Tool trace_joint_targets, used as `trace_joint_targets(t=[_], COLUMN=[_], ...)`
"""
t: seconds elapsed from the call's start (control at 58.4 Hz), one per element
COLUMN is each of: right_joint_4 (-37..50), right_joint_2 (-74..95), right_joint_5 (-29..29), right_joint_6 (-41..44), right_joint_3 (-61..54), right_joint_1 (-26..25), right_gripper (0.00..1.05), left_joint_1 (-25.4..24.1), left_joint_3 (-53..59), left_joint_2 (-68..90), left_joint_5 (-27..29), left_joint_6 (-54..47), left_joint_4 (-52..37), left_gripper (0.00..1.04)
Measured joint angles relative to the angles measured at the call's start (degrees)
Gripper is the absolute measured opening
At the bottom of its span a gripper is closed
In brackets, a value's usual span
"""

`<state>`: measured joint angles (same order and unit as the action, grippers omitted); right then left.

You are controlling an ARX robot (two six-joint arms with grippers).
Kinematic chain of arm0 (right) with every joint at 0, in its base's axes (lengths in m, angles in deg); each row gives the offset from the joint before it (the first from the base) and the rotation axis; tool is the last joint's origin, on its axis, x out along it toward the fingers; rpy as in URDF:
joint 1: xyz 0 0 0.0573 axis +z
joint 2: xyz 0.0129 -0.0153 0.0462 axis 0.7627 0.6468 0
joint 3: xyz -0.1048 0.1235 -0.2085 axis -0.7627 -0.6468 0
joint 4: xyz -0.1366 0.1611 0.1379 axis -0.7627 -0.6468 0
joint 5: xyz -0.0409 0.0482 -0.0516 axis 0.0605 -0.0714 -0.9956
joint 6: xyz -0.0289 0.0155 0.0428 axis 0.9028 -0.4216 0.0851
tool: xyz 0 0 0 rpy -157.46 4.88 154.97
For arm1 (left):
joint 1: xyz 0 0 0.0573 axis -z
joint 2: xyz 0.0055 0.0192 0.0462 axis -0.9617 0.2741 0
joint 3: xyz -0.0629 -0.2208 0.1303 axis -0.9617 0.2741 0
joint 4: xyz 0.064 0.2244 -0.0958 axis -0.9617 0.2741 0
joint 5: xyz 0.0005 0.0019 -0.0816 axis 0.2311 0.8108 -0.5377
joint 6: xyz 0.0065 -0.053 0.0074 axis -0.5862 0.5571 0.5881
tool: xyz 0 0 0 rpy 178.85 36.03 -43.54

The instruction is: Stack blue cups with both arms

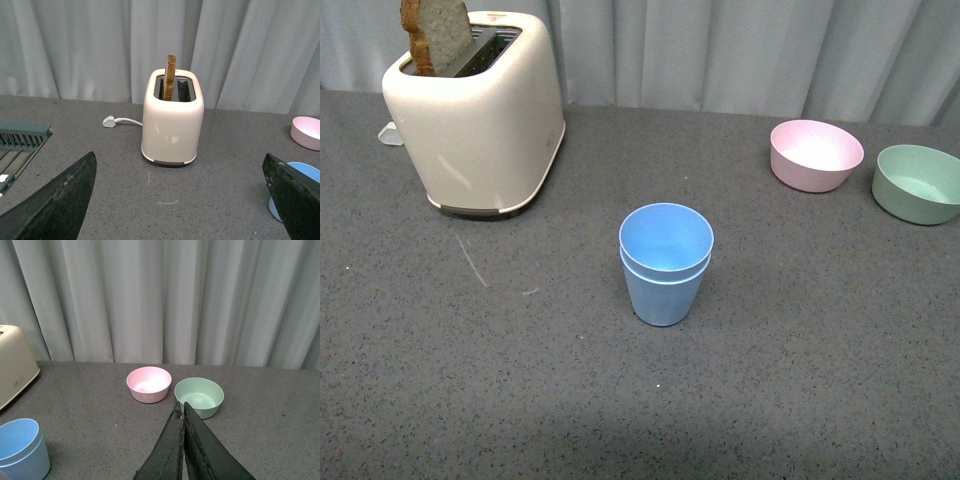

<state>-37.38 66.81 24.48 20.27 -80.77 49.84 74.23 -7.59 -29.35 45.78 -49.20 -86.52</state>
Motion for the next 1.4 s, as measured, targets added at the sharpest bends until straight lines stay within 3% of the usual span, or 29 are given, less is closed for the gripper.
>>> trace_joint_targets(t=[0.274, 0.394, 0.565, 0.633, 0.873, 1.044, 1.403], right_joint_4=[-4.6, -14.3, -14.8, -14.8, -14.8, -14.8, -14.8], right_joint_2=[-4.6, -12.4, -14.4, -14.4, -14.4, -14.4, -14.4], right_joint_5=[0.0, 0.2, 0.2, 0.2, 0.2, 0.2, 0.2], right_joint_6=[0.0, 0.0, 0.1, 0.0, 0.0, 0.0, 0.0], right_joint_3=[0.0, 0.0, 0.0, 0.0, 0.0, 0.0, 0.0], right_joint_1=[0.0, 0.0, 0.0, 0.0, 0.0, 0.0, 0.0], right_gripper=[0.01, 0.01, 0.01, 0.11, 0.64, 0.94, 0.95], left_joint_1=[0.0, 0.0, 0.0, 0.0, 0.0, 0.0, 0.0], left_joint_3=[0.0, 0.0, 0.0, 0.0, 0.0, 0.0, 0.0], left_joint_2=[0.0, 0.0, 0.0, 0.0, 0.0, 0.0, 0.0], left_joint_5=[0.0, 0.0, 0.0, 0.0, 0.0, 0.0, 0.0], left_joint_6=[0.0, 0.0, 0.0, 0.0, 0.0, 0.0, 0.0], left_joint_4=[0.0, 0.0, 0.0, 0.0, 0.0, 0.0, 0.0], left_gripper=[0.98, 0.98, 0.98, 0.98, 0.98, 0.98, 0.98])
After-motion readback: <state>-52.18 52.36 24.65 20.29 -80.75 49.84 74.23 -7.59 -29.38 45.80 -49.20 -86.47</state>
